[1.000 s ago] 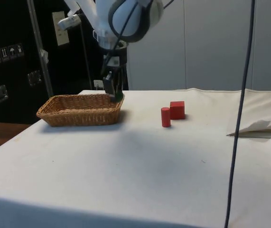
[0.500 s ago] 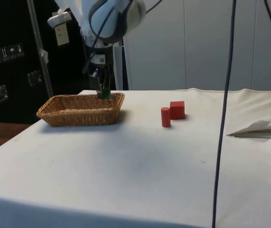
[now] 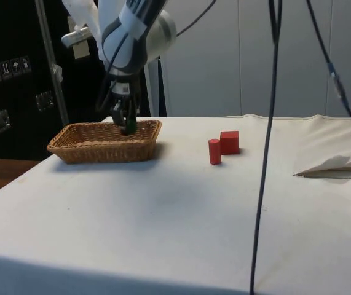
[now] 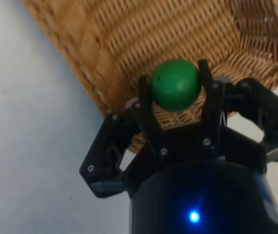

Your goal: Pick up the object to the left of the cylinder and place it into the basket.

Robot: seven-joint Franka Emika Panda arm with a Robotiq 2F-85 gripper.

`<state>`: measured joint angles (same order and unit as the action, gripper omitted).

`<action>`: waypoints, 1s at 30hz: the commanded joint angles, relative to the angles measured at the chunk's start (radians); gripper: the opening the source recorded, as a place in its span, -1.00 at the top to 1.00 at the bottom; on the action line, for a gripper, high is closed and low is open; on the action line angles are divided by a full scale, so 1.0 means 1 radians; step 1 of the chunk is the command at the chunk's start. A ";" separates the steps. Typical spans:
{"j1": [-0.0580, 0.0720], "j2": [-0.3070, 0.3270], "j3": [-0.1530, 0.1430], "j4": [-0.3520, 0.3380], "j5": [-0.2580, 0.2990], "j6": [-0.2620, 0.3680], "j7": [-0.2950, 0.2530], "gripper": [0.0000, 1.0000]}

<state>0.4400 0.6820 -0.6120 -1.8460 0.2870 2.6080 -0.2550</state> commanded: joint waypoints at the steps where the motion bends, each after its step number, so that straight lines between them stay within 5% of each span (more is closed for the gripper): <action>1: -0.016 0.011 0.012 0.017 0.011 -0.005 -0.013 1.00; 7: -0.031 0.085 0.000 0.077 0.068 -0.002 -0.051 1.00; 8: -0.013 0.073 -0.014 0.061 0.060 0.000 -0.040 1.00; 9: -0.035 0.110 -0.004 0.097 0.090 -0.002 -0.064 1.00; 10: -0.036 0.122 -0.007 0.106 0.100 -0.001 -0.070 1.00; 22: -0.024 0.173 -0.027 0.146 0.144 -0.003 -0.083 1.00; 26: -0.023 0.173 -0.028 0.145 0.144 -0.001 -0.083 0.30; 27: -0.023 0.174 -0.028 0.146 0.144 -0.003 -0.082 0.30; 30: -0.023 0.175 -0.028 0.146 0.144 -0.003 -0.081 -0.47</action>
<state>0.4170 0.8550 -0.6400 -1.7010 0.4310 2.6080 -0.3380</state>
